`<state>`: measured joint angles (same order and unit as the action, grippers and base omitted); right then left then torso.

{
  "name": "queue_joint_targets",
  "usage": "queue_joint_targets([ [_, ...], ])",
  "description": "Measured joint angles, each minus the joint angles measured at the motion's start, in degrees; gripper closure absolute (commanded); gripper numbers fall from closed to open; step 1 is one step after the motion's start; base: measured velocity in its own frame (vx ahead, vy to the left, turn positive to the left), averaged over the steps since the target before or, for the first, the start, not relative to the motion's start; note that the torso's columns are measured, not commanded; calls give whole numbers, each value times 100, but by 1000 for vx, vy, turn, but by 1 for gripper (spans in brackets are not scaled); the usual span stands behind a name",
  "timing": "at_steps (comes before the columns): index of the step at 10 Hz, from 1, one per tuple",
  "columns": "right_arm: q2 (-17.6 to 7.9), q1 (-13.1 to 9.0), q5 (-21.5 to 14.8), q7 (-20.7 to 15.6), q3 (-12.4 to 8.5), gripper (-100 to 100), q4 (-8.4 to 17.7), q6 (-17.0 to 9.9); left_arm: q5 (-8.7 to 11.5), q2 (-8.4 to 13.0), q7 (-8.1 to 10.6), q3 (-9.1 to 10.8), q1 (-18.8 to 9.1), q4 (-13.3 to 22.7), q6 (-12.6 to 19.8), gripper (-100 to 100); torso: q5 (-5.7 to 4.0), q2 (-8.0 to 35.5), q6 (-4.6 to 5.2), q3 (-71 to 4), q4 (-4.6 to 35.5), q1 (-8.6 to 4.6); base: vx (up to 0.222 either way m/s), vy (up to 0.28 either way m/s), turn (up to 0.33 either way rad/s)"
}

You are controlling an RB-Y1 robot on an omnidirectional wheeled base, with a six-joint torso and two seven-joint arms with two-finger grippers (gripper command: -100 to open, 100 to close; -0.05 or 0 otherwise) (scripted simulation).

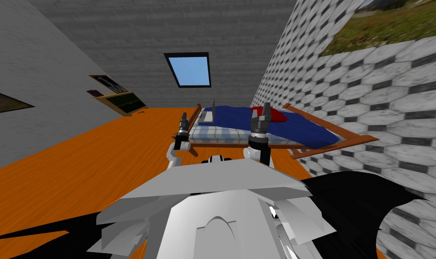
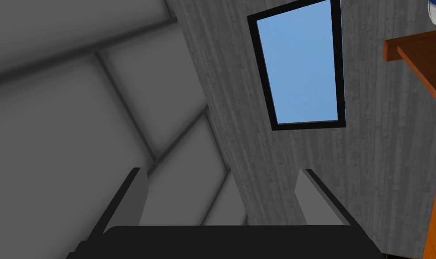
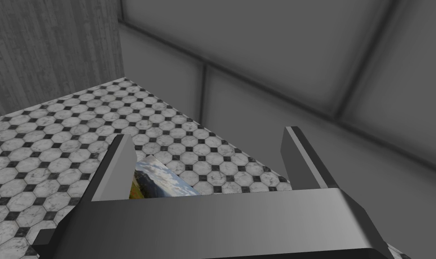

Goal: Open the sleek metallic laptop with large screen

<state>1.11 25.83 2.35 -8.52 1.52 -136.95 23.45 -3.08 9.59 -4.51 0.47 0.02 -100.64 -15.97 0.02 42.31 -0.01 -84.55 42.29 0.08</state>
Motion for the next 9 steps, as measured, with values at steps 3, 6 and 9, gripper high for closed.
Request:
queue_joint_targets([
  [3,0,0,0,0,0,0,0,0,-67,20,-26,46,-419,454,123,-100,-3,-4,2,-3,-1,-11,8,-60,-9],
  [6,0,0,0,0,0,0,0,0,-159,14,-67,75,-820,863,343,-100,-2,-2,2,-1,0,-9,6,-65,-6],
  [9,0,0,0,0,0,0,0,0,-217,18,-92,109,-1171,1285,470,-100,-1,-3,0,-2,-1,-4,8,-55,-6],
])
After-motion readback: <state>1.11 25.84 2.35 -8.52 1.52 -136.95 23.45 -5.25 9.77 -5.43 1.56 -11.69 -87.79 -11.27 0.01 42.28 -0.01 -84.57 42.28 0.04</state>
